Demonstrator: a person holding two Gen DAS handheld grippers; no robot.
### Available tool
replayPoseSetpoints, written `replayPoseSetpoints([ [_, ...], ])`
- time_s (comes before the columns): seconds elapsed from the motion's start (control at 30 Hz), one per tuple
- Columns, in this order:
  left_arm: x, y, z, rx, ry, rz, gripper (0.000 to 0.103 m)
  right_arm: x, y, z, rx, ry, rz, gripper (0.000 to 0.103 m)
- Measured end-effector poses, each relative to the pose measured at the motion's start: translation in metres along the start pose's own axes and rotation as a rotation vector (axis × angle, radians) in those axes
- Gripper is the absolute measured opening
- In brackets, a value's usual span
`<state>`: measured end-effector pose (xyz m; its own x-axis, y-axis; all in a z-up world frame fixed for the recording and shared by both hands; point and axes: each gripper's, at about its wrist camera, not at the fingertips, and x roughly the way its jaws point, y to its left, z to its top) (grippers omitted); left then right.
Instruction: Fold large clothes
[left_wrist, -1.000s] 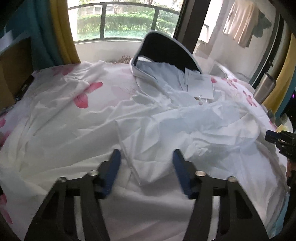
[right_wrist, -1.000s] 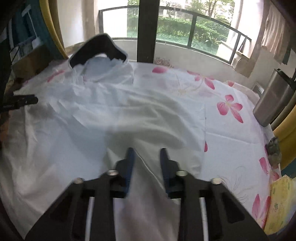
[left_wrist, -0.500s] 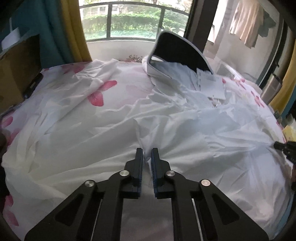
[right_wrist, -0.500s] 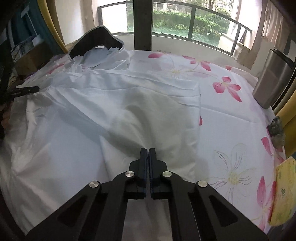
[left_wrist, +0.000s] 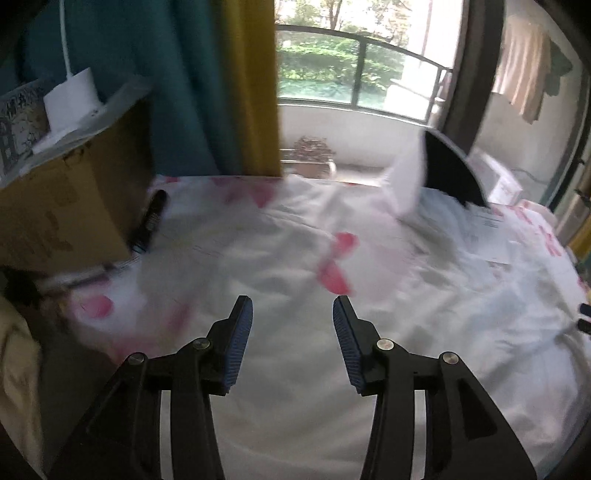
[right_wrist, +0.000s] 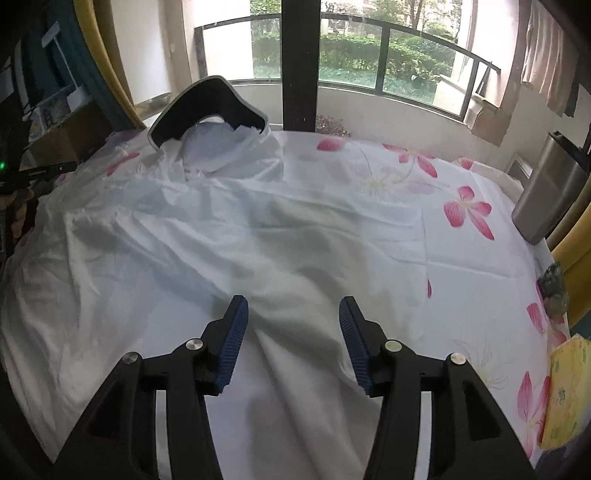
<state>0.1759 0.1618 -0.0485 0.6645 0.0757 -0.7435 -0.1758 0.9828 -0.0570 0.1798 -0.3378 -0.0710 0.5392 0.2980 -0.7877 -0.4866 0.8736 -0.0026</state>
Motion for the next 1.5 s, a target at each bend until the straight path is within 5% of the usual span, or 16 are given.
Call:
replayPoseSetpoints([
  [0.33,0.046,0.058,-0.001,-0.052,0.054,-0.02,0.048,0.005,0.01,0.02,0.023,0.025,-0.035,0.052],
  [0.37,0.046,0.055,-0.002,-0.019,0.053,-0.029,0.035,0.005,0.012,0.02,0.028,0.024,-0.033,0.052],
  [0.4,0.047,0.052,-0.002,-0.002,0.055,-0.035,0.01,0.006,0.013,0.02,0.03,0.024,-0.03,0.052],
  [0.47,0.047,0.049,-0.001,0.008,0.047,-0.057,0.006,0.006,0.016,0.02,0.031,0.027,-0.023,0.052],
  [0.73,-0.018,0.036,0.038,-0.025,-0.194,-0.1,0.004,-0.005,0.019,0.012,0.026,0.0,0.006,0.052],
  [1.0,-0.08,-0.037,0.082,0.057,-0.363,-0.145,0.004,-0.024,-0.001,-0.004,0.077,-0.057,0.029,0.052],
  [1.2,-0.094,-0.107,0.098,0.104,-0.389,-0.258,0.004,-0.04,-0.024,-0.016,0.128,-0.107,0.036,0.052],
  [1.3,-0.088,-0.155,0.092,0.16,-0.353,-0.336,0.004,-0.046,-0.036,-0.023,0.154,-0.121,0.04,0.052],
  [1.43,-0.064,-0.214,0.063,0.22,-0.202,-0.434,0.004,-0.048,-0.049,-0.033,0.183,-0.119,0.034,0.052],
  [1.5,-0.05,-0.233,0.046,0.242,-0.135,-0.467,0.02,-0.049,-0.053,-0.039,0.196,-0.115,0.035,0.053],
])
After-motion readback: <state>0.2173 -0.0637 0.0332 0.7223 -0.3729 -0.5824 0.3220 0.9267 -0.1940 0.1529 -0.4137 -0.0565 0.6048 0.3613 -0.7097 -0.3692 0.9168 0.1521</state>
